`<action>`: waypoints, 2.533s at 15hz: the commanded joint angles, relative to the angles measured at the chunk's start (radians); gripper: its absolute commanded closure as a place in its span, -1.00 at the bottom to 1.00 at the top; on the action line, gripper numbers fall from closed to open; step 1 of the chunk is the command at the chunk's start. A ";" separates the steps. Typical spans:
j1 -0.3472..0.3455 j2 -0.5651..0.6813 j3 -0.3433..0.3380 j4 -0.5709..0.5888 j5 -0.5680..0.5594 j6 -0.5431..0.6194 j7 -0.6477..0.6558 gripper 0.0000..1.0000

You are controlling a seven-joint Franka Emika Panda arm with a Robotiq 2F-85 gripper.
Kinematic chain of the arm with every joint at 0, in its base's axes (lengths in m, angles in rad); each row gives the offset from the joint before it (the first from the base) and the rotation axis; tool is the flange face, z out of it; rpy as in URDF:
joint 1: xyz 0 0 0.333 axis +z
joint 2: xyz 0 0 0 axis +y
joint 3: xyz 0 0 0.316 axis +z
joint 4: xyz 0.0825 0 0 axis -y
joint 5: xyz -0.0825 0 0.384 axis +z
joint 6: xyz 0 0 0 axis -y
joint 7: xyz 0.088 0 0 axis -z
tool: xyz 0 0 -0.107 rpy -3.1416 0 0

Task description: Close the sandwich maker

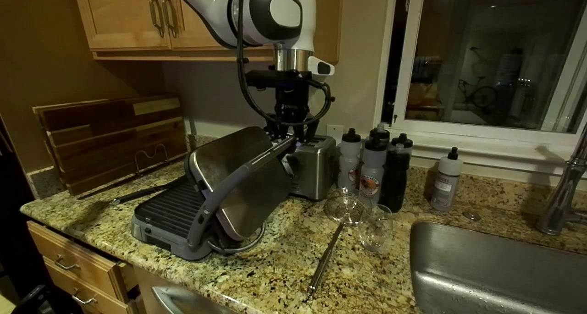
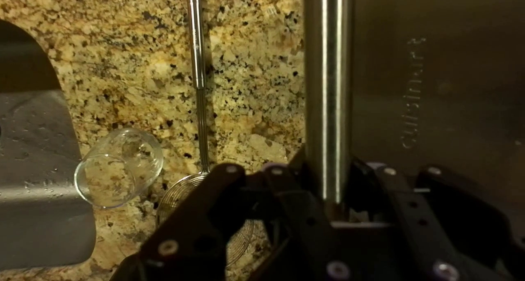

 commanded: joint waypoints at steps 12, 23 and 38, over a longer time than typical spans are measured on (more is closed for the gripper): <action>0.000 -0.007 0.007 -0.008 -0.007 0.000 -0.007 0.91; 0.078 -0.125 0.097 -0.121 -0.010 0.007 0.026 0.91; 0.277 0.013 0.285 -0.017 0.076 -0.026 0.246 0.92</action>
